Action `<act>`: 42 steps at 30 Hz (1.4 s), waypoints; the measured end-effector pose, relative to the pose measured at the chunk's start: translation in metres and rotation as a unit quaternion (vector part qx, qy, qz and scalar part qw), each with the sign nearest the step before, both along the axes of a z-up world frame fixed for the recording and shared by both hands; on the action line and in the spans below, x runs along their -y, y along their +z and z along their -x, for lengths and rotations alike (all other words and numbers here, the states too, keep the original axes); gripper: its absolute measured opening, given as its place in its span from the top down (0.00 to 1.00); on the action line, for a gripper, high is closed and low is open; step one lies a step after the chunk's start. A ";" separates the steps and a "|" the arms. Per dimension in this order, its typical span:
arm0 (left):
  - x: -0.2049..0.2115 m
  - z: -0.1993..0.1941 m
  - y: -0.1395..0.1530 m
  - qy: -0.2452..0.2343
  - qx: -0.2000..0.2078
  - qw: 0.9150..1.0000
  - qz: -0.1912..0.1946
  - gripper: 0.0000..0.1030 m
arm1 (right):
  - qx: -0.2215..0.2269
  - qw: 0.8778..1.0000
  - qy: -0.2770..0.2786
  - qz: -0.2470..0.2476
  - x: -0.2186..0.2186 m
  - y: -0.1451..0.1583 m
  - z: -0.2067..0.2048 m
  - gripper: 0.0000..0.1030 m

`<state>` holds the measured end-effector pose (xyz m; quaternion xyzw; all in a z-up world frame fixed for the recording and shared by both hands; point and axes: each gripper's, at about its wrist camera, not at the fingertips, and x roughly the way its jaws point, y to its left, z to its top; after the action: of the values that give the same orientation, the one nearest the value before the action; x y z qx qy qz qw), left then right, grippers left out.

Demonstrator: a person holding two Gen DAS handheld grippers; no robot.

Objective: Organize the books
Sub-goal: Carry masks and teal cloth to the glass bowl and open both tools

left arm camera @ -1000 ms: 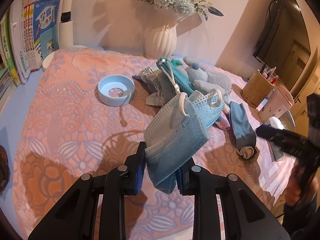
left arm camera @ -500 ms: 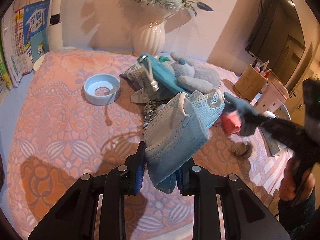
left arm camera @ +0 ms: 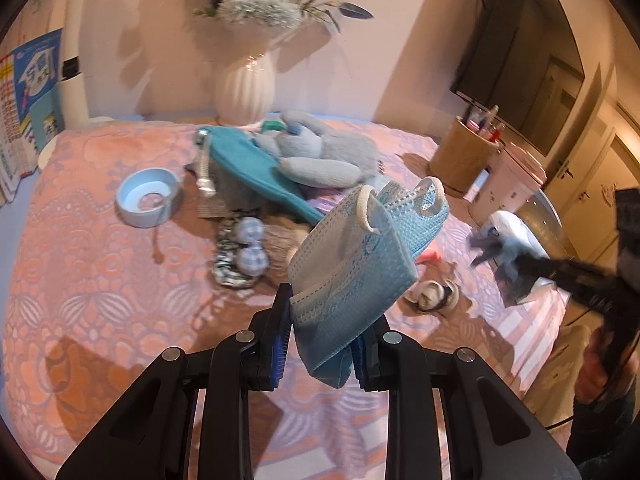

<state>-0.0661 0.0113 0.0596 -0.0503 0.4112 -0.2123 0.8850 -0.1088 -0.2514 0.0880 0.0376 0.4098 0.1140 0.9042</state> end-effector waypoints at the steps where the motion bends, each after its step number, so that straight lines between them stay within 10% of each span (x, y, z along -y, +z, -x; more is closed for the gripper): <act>1: 0.003 0.001 -0.001 -0.003 -0.001 1.000 -0.002 0.78 | -0.013 1.000 -0.001 0.002 0.002 -0.009 0.000 0.93; 6: 0.016 0.007 0.001 -0.019 0.002 1.000 -0.008 0.78 | -0.078 0.997 0.007 0.016 0.007 -0.046 0.001 0.88; 11: 0.029 0.007 0.001 -0.032 0.001 0.999 -0.012 0.78 | -0.093 0.996 -0.004 0.015 0.017 -0.059 0.015 0.36; 18: 0.050 0.008 0.004 -0.048 0.000 0.999 -0.021 0.78 | -0.109 0.994 -0.010 -0.017 0.010 -0.075 -0.001 0.37; 20: 0.057 0.009 0.006 -0.052 0.003 0.998 -0.026 0.78 | -0.085 0.996 -0.015 0.000 0.004 -0.076 -0.001 0.84; 21: 0.063 0.010 0.009 -0.055 0.006 0.998 -0.029 0.78 | -0.080 0.997 -0.009 0.009 0.001 -0.075 -0.001 0.90; 34: 0.182 -0.009 0.056 -0.135 0.054 0.989 -0.031 0.78 | 0.070 0.992 -0.104 0.005 0.096 0.024 0.031 0.90; 42: 0.290 -0.028 0.062 -0.215 0.049 0.975 -0.034 0.78 | 0.084 0.975 -0.206 0.019 0.192 0.047 0.036 0.90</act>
<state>-0.0379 -0.2790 0.1218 0.0794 0.3754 -0.3857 0.8390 -0.1445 -0.4429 0.1351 0.0942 0.3176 -0.0796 0.9402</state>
